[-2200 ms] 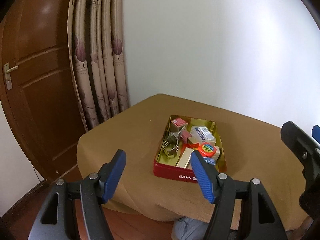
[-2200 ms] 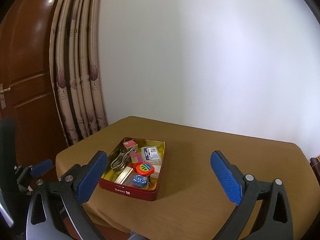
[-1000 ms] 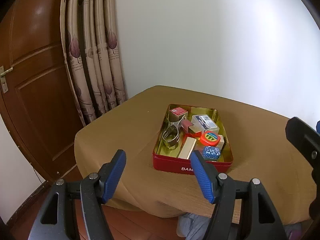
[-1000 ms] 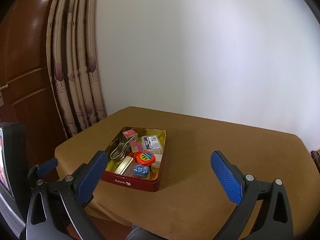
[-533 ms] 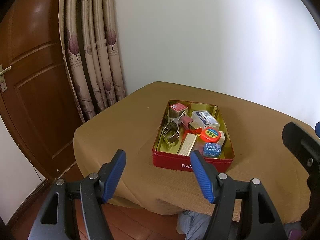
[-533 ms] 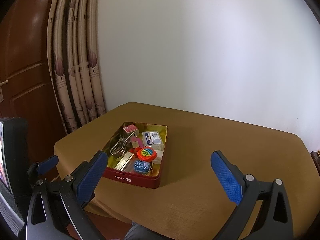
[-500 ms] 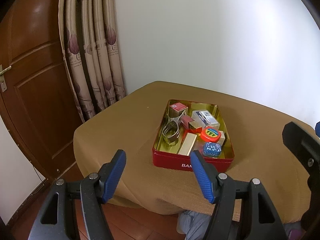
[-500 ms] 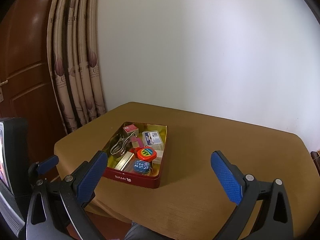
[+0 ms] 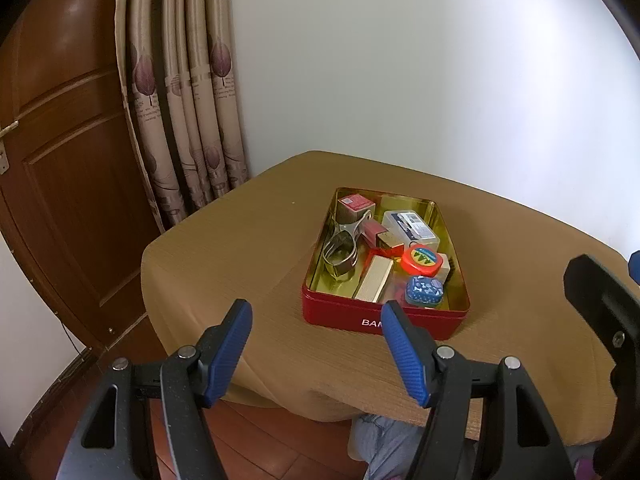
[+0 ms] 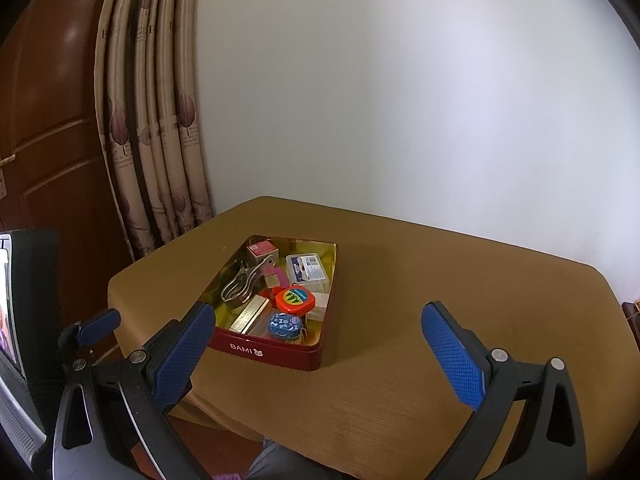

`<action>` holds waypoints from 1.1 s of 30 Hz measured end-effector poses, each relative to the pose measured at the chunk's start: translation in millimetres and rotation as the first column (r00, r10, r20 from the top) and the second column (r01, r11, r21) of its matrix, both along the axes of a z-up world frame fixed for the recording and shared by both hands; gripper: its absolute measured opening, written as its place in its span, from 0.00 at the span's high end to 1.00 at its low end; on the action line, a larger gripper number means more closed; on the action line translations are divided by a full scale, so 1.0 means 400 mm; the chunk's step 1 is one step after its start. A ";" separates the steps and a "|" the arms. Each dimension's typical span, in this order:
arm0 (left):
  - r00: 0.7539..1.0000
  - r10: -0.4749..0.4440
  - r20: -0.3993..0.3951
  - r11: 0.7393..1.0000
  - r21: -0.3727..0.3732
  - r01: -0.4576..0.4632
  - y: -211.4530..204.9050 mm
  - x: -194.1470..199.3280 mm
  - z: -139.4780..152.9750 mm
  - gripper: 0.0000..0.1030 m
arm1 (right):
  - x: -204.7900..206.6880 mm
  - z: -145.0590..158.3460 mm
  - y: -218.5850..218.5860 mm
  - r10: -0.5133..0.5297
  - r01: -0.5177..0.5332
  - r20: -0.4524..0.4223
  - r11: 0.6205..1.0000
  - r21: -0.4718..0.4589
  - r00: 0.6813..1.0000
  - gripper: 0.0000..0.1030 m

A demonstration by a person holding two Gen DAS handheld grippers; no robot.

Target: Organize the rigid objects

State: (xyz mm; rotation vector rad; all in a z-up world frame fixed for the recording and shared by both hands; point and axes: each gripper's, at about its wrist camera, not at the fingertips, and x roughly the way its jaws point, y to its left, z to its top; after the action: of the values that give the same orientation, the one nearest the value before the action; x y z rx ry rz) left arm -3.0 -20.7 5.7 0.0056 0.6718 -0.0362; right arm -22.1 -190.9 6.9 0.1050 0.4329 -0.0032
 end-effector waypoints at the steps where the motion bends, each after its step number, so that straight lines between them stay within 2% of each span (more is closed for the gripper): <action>1: 1.000 0.000 0.001 1.000 0.002 0.000 0.000 0.000 0.000 0.33 | 0.001 -0.002 -0.001 0.002 -0.002 -0.001 1.000 0.000 1.000 0.01; 33: 1.000 0.001 -0.016 1.000 -0.006 -0.001 0.009 0.013 -0.009 0.33 | 0.008 -0.018 0.012 0.016 -0.016 -0.033 1.000 -0.006 0.999 0.01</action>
State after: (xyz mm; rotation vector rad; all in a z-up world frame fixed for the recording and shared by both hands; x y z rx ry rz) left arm 2.1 -17.0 1.9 -0.0003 0.6873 -0.0376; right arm -18.9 -186.0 -0.4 0.0951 0.4664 0.0098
